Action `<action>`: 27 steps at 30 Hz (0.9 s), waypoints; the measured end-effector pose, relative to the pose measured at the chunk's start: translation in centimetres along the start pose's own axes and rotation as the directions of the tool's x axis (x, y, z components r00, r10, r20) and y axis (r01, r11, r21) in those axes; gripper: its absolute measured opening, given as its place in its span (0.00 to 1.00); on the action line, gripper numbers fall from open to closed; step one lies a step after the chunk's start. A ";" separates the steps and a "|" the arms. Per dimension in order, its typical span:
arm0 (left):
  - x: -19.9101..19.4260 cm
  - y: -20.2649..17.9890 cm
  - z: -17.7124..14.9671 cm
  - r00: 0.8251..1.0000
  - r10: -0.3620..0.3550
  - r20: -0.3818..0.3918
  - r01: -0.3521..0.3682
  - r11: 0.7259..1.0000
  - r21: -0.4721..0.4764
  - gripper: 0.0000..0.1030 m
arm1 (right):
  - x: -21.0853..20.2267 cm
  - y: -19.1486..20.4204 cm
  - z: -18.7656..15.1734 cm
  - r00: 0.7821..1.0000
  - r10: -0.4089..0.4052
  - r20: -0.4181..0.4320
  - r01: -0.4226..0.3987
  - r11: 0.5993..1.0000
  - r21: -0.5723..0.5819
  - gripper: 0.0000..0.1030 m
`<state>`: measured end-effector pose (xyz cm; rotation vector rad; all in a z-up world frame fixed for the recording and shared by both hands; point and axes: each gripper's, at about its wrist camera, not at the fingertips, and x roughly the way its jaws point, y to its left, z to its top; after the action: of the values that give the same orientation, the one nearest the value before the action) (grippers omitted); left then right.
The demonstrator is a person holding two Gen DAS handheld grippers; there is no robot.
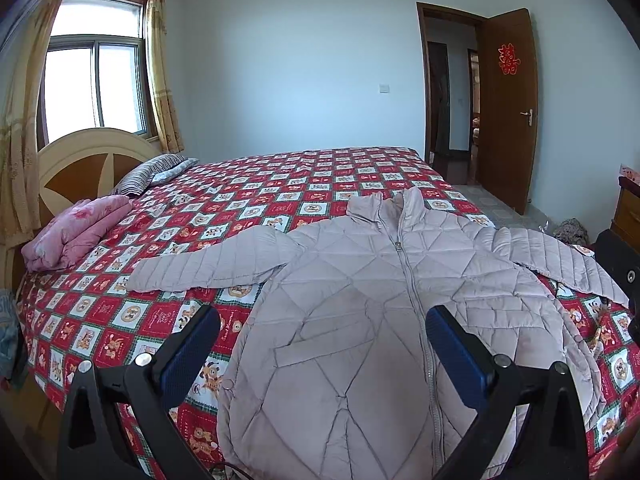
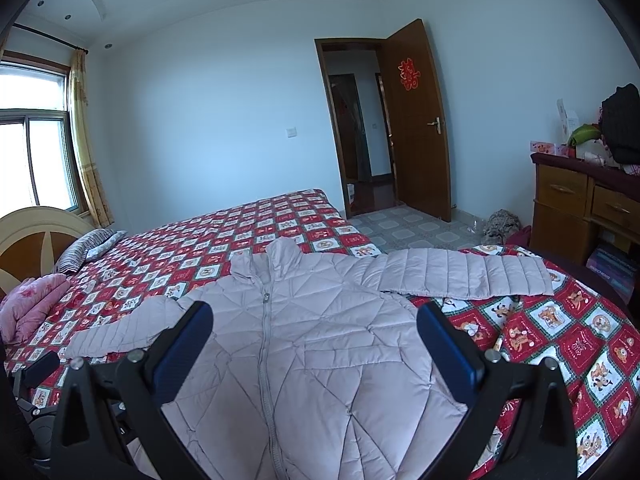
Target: Fold large clothes
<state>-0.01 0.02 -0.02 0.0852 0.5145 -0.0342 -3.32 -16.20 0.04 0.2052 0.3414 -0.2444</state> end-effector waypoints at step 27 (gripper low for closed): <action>-0.1 -0.3 -0.3 1.000 -0.008 -0.006 0.008 1.000 -0.002 0.99 | 0.0 0.2 0.1 1.000 0.004 -0.004 -0.004 1.000 0.002 1.00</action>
<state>-0.30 -0.21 -0.26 0.0814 0.5204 -0.0413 -3.25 -16.06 0.12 0.2079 0.3447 -0.2401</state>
